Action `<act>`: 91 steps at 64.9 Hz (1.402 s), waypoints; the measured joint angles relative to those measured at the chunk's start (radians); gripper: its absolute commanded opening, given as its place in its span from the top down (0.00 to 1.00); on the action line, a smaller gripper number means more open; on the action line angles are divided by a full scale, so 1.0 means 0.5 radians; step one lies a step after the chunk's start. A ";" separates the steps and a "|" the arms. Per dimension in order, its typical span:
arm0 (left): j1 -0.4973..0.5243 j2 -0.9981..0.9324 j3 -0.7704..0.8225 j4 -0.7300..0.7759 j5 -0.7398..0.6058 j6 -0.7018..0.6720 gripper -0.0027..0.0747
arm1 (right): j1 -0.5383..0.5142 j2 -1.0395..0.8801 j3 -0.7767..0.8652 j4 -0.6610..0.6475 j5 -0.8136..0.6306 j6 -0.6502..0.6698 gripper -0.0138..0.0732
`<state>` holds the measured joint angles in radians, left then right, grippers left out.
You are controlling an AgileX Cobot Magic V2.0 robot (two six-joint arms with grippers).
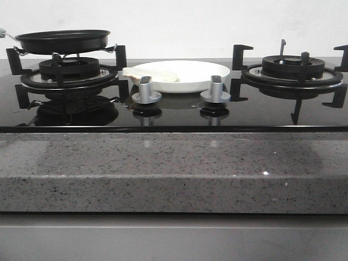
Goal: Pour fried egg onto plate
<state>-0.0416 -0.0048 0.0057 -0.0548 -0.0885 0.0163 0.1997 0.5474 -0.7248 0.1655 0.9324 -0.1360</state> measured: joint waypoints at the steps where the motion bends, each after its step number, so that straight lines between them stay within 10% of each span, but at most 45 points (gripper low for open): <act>1: 0.000 0.000 0.000 0.000 -0.001 0.000 0.99 | 0.000 -0.007 0.000 0.000 0.000 0.000 0.92; 50: 0.000 0.000 0.000 0.000 -0.005 0.000 0.99 | -0.352 -1.113 1.485 -0.031 -1.582 -0.007 0.92; 91: 0.000 0.000 0.000 0.000 -0.005 0.000 0.99 | -0.320 -1.113 1.501 -0.015 -1.697 0.010 0.92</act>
<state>-0.0416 -0.0048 0.0057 -0.0548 -0.0908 0.0163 0.0396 -0.0091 0.0258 0.1579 0.0839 -0.1309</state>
